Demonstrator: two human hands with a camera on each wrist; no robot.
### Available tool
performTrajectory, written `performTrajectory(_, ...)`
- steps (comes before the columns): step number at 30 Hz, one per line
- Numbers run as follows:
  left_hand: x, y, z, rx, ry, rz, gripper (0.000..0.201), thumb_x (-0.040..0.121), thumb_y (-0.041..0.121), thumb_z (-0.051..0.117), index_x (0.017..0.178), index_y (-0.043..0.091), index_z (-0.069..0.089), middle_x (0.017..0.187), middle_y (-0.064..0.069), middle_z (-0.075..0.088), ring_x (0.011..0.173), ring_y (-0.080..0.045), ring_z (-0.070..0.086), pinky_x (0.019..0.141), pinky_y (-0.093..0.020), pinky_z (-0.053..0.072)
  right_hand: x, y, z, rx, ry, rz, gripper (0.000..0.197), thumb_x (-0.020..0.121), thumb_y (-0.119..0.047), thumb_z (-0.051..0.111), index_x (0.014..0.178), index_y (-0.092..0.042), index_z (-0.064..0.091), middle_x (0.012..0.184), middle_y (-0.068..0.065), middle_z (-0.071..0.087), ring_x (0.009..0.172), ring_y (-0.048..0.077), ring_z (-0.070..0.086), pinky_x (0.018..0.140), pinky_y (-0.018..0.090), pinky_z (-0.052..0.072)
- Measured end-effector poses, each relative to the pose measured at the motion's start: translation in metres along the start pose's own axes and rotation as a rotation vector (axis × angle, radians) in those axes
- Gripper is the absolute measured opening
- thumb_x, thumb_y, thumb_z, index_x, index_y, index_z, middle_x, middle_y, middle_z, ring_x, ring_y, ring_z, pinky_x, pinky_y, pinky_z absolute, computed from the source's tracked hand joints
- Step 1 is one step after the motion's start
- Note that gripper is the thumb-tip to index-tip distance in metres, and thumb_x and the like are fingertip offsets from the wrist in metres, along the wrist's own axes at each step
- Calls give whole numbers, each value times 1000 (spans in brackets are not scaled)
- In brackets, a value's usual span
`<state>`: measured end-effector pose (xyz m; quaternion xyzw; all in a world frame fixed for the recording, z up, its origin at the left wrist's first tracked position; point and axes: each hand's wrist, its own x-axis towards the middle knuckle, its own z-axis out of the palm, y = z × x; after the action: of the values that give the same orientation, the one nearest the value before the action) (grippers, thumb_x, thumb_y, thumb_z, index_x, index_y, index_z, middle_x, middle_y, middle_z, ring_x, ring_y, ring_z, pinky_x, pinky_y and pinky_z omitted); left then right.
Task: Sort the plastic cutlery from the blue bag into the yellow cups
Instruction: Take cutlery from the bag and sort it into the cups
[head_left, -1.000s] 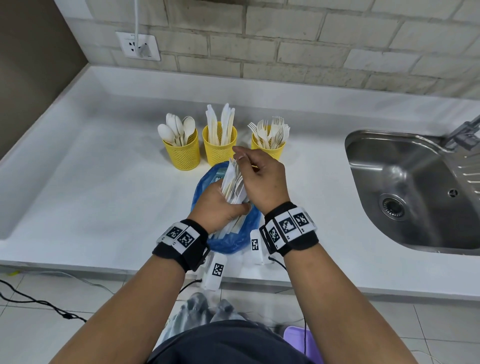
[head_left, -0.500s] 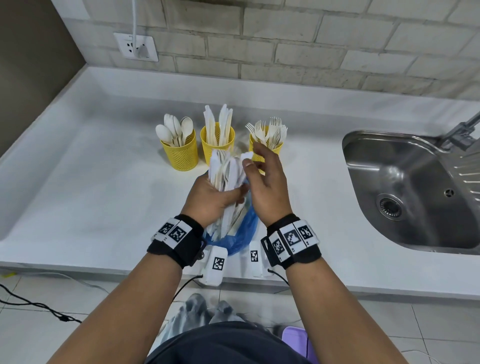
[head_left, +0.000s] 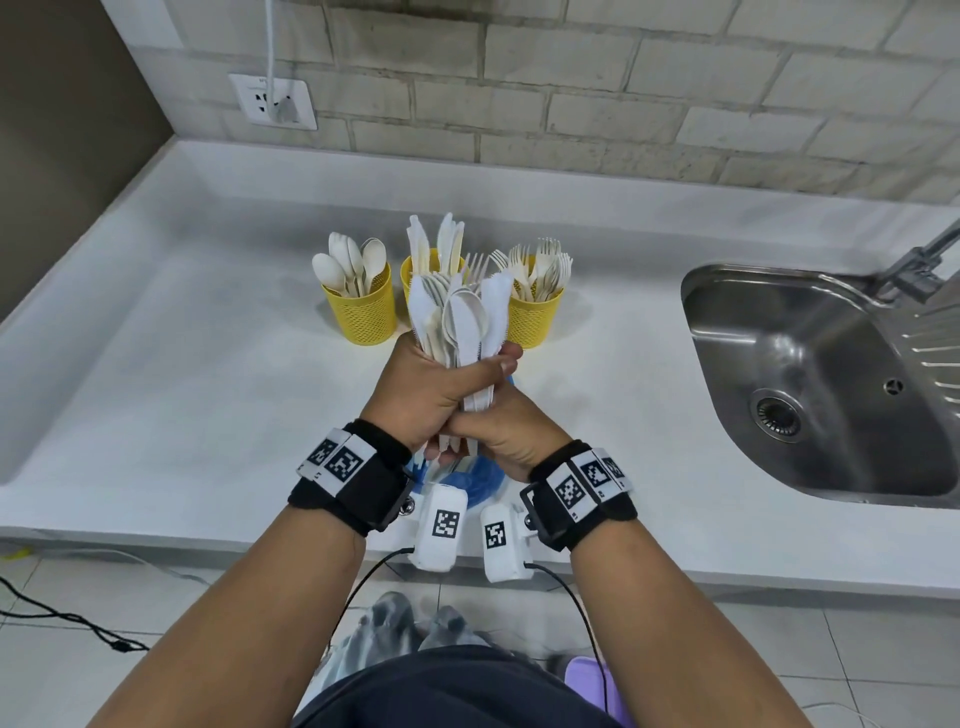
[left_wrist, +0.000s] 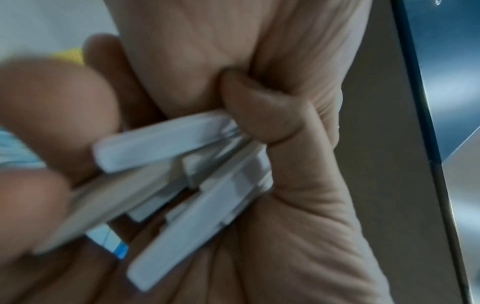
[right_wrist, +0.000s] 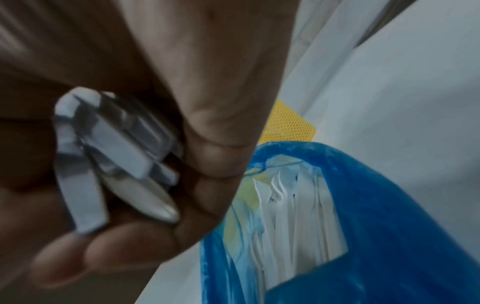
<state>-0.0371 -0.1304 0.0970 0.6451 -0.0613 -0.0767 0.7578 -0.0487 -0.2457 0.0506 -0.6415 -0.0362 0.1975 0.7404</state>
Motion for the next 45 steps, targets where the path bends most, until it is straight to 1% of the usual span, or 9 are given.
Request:
performTrajectory(10, 5, 1, -13, 242, -34, 16, 25, 80, 11, 85, 103, 14, 77, 101, -2, 80, 99, -20, 75, 97, -50, 57, 18, 6, 11, -206, 325, -104, 43, 63, -6, 60, 106, -2, 56, 79, 9, 63, 61, 16, 61, 52, 28, 48)
performTrajectory(13, 7, -1, -7, 204, 32, 31, 56, 71, 17, 89, 122, 12, 65, 109, -4, 77, 104, -19, 74, 96, -46, 58, 18, 3, 14, -232, 427, -180, 31, 71, -7, 57, 101, -1, 63, 70, -17, 65, 64, -2, 61, 60, 22, 48)
performTrajectory(18, 3, -6, 8, 198, 136, 22, 80, 61, 33, 96, 127, 17, 54, 109, 4, 75, 101, -8, 73, 89, -28, 57, 16, -3, 24, -306, 636, -207, 25, 99, -10, 52, 120, -3, 65, 106, 1, 66, 95, 12, 63, 87, 32, 52)
performTrajectory(23, 6, 0, 11, 156, 261, 59, 16, 81, 14, 86, 95, 13, 78, 91, 3, 79, 87, -9, 75, 79, -25, 57, 13, 1, 21, -435, 573, -240, 46, 93, -13, 67, 132, -35, 56, 109, -8, 72, 94, -3, 66, 83, 10, 48)
performTrajectory(27, 6, 4, 7, 154, 287, 104, 25, 84, 13, 83, 108, 14, 76, 100, 3, 79, 94, -9, 76, 84, -26, 59, 7, 0, 13, -350, 498, -245, 59, 82, -9, 77, 135, -25, 56, 112, -10, 70, 100, 1, 66, 82, 10, 50)
performTrajectory(31, 8, 12, 5, 127, 232, 138, 31, 84, 13, 83, 113, 8, 74, 105, -2, 79, 99, -16, 75, 92, -37, 60, 7, -1, 9, -89, 379, -167, 36, 77, -3, 74, 112, -8, 65, 89, 11, 75, 75, 21, 70, 63, 39, 56)
performTrajectory(35, 5, 9, 9, 147, 187, 158, 35, 83, 10, 83, 115, 7, 72, 108, -1, 78, 104, -14, 74, 95, -37, 58, 13, -3, 9, -71, 365, -169, 36, 80, 0, 66, 115, -8, 68, 103, 19, 76, 96, 35, 74, 82, 61, 60)
performTrajectory(41, 4, 5, 12, 178, 143, 196, 26, 84, 6, 82, 95, 27, 72, 88, 13, 77, 91, -8, 74, 85, -27, 58, 8, -6, 13, 169, 208, -160, 53, 83, 2, 58, 134, -13, 59, 126, 10, 71, 117, 22, 68, 100, 47, 56)
performTrajectory(45, 4, 11, 8, 152, 149, 237, 24, 84, 7, 82, 104, 16, 72, 95, 8, 77, 93, -7, 74, 83, -22, 57, -1, -16, 3, 632, 27, -52, 69, 67, 10, 42, 134, -1, 52, 129, 18, 64, 110, 23, 67, 87, 34, 58)
